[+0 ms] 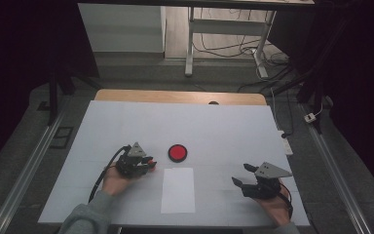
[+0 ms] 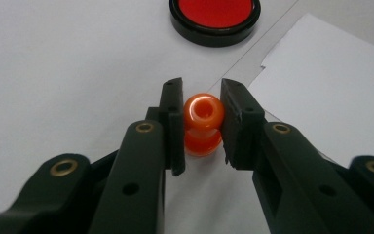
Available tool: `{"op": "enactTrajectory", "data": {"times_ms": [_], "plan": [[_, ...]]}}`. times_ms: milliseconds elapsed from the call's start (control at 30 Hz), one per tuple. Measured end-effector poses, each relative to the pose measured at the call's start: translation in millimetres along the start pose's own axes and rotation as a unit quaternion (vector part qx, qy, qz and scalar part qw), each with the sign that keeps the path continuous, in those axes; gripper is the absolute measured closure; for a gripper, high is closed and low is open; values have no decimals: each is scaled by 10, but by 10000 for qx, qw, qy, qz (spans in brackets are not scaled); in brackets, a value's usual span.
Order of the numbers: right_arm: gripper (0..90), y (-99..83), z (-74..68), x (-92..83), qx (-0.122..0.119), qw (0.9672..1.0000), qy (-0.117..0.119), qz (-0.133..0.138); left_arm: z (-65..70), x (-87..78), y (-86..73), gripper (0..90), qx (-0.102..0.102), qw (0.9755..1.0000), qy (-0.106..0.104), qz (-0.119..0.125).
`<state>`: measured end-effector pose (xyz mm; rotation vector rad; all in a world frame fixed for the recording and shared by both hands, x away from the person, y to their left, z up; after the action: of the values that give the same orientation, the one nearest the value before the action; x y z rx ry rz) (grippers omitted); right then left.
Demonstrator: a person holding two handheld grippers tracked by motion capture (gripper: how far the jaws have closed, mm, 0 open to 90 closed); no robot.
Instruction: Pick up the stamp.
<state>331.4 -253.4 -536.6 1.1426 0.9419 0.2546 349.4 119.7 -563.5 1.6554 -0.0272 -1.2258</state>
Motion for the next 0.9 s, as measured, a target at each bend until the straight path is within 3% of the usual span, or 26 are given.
{"op": "enactTrajectory", "data": {"times_ms": [567,900], "plan": [[302,1,-5,2,-21,10000,-21,11,17,-144,62,720,-112,9994,-104,321],[304,49,20,11,159,9997,47,191,22,-288,140,720,-252,9968,-273,709]]}}
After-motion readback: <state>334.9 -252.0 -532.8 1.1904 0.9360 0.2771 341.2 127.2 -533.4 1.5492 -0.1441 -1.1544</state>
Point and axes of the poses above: each handheld gripper's, and its own axes: x roughly forward along the jaws, y roughly out of its top, z roughly to its right, the point moved 6 cm from there along x, roughly forward along the jaws, and after that the axes turned 1 degree about z, right-handed, at the moved point
